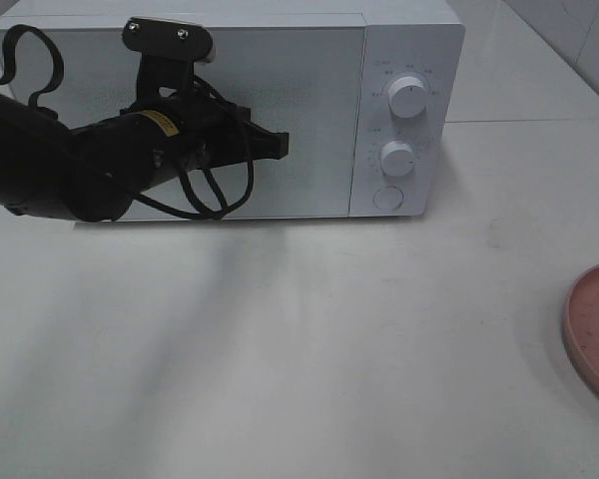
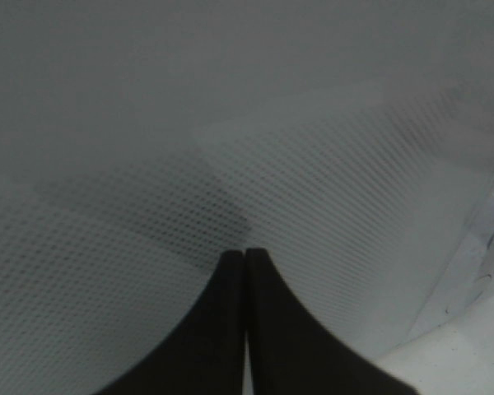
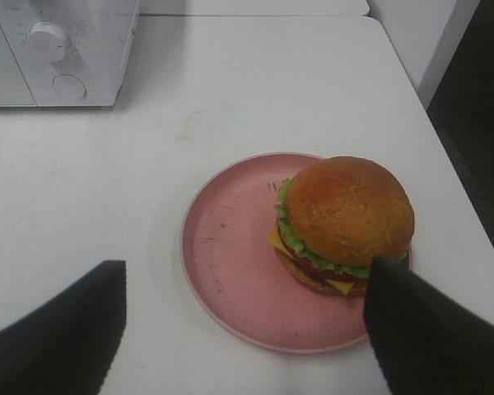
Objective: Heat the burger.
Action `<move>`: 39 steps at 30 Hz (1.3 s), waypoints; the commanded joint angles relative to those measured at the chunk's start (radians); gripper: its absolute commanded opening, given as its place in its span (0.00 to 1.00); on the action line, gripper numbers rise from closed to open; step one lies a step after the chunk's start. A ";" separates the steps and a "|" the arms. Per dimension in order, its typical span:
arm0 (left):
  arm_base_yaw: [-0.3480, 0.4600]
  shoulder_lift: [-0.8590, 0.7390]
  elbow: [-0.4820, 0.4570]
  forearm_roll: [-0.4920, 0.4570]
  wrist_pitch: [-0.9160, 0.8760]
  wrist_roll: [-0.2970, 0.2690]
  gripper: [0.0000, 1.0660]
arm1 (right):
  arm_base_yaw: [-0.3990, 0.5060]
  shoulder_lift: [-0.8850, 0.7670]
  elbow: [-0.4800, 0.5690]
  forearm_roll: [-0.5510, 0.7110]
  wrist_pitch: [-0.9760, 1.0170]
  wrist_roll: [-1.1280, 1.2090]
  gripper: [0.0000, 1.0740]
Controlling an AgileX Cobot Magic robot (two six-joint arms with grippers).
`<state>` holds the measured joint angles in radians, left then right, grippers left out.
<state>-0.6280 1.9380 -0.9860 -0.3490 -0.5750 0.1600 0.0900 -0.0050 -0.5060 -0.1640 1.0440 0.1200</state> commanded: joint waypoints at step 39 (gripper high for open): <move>-0.061 -0.489 0.170 0.237 1.116 -0.185 0.94 | -0.008 -0.027 -0.001 -0.003 -0.007 -0.007 0.71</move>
<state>-0.6900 1.4590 -0.8150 -0.1370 0.5240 0.0080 0.0900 -0.0050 -0.5060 -0.1640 1.0440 0.1200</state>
